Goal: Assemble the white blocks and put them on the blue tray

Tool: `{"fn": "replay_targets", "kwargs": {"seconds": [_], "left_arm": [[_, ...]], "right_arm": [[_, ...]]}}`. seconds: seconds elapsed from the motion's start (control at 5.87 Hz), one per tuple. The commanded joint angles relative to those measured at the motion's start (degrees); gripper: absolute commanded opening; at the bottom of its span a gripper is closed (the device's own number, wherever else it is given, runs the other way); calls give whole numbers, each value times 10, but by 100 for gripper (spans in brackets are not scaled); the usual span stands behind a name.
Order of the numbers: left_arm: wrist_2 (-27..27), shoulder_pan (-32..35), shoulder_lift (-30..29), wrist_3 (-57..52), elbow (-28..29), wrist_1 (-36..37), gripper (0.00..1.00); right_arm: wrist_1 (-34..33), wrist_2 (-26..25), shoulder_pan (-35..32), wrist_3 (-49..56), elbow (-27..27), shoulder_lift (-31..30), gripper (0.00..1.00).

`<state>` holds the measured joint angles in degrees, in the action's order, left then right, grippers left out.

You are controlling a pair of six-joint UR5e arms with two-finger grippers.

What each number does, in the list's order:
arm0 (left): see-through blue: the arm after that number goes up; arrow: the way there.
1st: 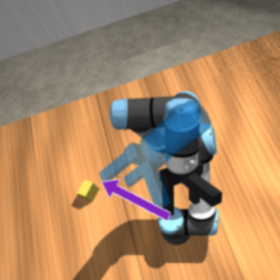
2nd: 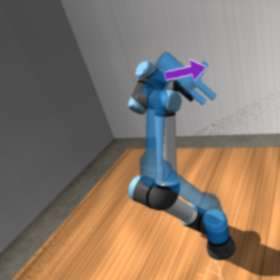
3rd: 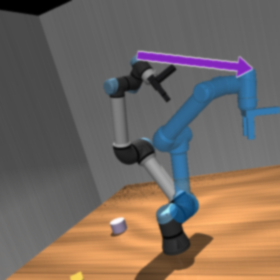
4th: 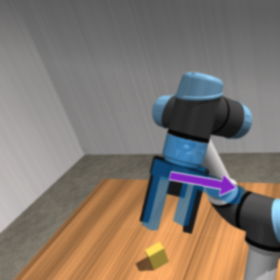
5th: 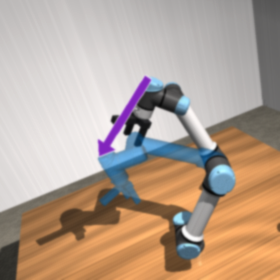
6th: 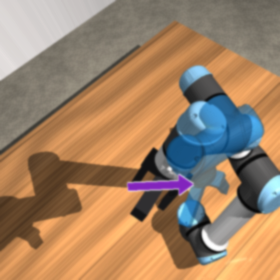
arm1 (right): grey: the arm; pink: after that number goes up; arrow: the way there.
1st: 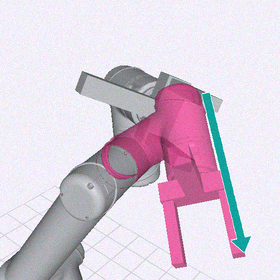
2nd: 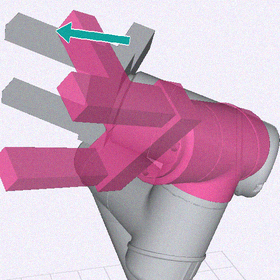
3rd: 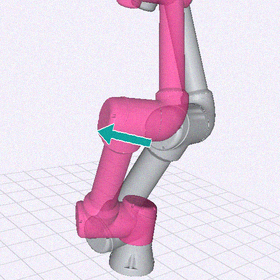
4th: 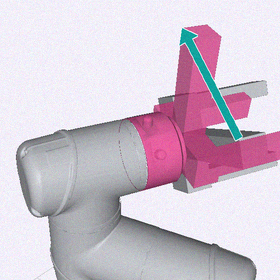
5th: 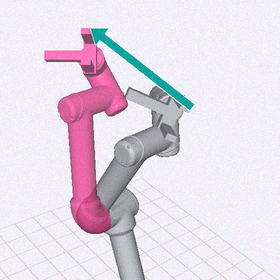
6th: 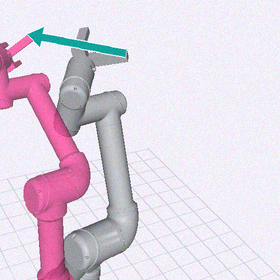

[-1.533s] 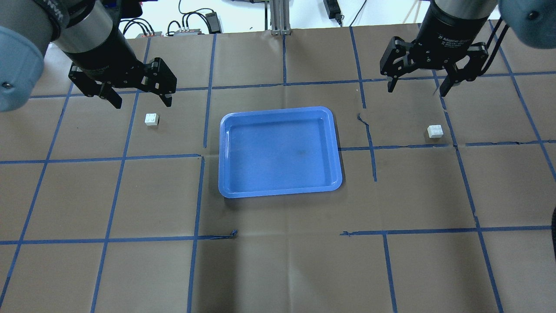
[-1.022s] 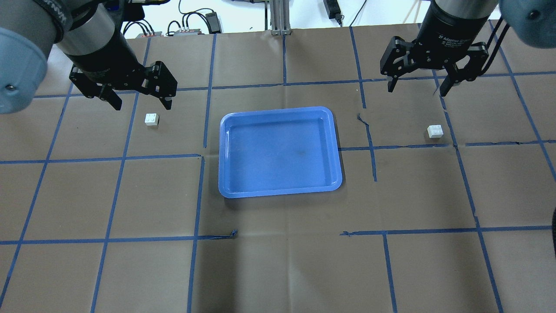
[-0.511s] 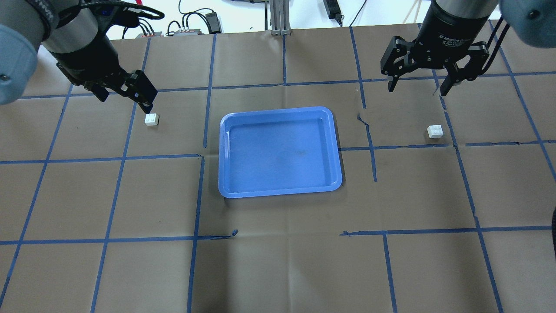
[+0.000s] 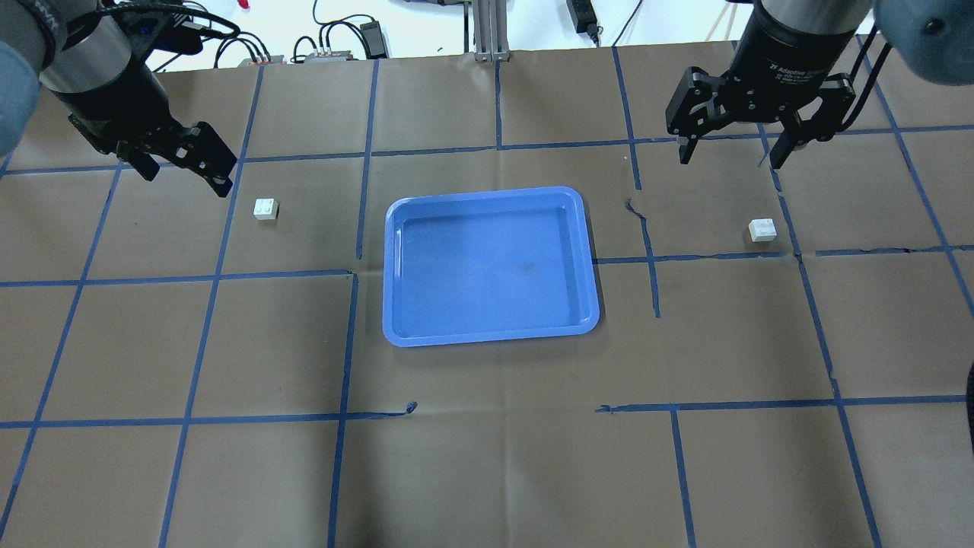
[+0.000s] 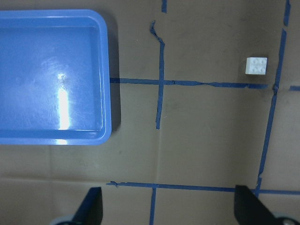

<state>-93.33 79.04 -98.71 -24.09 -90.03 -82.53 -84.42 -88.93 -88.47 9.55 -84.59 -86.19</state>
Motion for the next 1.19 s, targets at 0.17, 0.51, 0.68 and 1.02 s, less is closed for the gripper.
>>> {"fn": "replay_targets", "kwargs": {"seconds": [0.17,0.51,0.68,1.02], "left_arm": [[9,-6,-125,41,27,96,100],[4,-6,-225,41,27,224,100],[3,-6,-271,42,39,290,100],[2,-6,-293,46,70,265,99]], "right_arm": [[-37,-7,17,358,-2,6,100],[-45,-7,60,565,2,32,100],[-45,-9,94,683,3,45,100],[-50,-1,185,906,10,78,100]]}}
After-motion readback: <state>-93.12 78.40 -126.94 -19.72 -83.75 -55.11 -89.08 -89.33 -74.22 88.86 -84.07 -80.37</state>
